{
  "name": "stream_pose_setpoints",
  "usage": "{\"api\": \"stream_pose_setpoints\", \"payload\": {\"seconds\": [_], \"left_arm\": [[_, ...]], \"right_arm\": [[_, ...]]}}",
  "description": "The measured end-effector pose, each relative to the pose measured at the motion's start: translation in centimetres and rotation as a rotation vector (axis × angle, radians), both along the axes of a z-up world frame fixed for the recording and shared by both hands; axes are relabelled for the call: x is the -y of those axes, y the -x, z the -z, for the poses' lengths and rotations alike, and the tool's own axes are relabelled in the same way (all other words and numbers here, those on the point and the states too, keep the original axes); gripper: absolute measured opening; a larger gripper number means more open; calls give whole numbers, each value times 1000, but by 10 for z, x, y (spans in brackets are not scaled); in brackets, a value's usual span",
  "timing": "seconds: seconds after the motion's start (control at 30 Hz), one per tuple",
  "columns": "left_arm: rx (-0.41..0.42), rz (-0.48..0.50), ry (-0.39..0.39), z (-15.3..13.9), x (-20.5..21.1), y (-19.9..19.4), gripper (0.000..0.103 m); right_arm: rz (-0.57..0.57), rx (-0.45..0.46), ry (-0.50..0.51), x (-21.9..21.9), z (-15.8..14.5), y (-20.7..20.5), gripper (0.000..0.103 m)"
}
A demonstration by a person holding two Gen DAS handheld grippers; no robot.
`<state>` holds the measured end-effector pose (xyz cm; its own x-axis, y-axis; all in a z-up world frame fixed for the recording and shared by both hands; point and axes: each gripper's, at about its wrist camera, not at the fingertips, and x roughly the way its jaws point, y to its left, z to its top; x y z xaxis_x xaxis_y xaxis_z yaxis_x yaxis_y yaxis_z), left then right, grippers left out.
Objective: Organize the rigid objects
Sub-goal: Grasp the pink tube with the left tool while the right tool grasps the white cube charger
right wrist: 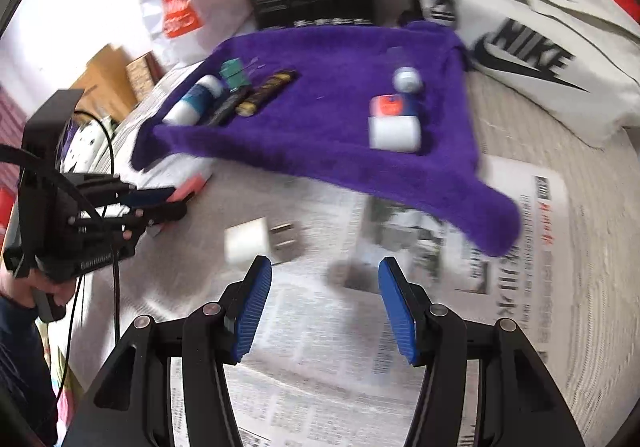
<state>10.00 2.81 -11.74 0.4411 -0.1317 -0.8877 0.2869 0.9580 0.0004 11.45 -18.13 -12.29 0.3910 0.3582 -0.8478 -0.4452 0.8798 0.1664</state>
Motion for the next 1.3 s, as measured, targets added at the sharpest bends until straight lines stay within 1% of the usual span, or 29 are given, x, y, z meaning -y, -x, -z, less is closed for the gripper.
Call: {"api": "stream_pose_setpoints", "payload": {"seconds": [0.1,0.17,0.23,0.5,0.73,0.8,0.83,0.87,0.93,1.2,1.3], "left_arm": [[-3,-23,21,1,-8,4,16],[-3,-35,40,1,-12,6,16],[-3,-46,56,2,-15,6,16],[6,-59,44,2,-12,9,16],[10,-64,45,1,-12,10,17],[11,-71,51,1,-13,10,17],[11,-75,55,1,-13,10,17],[13,-75,54,1,-14,10,17],[14,-76,52,1,-14,11,17],[22,-93,53,1,-14,12,17],[27,-97,46,0,-13,12,17]], "right_arm": [[-43,5,-6,-13,3,4,56],[-61,11,-11,-22,7,5,64],[-67,26,-4,-28,9,6,66],[-59,20,20,-41,24,0,66],[-72,95,65,-49,28,3,66],[-74,119,82,-52,30,4,64],[-78,132,94,-54,31,4,60],[-87,147,102,-56,31,5,52],[-101,161,97,-57,30,6,45],[-103,138,109,-46,25,8,44],[-80,139,121,-36,23,8,44]]}}
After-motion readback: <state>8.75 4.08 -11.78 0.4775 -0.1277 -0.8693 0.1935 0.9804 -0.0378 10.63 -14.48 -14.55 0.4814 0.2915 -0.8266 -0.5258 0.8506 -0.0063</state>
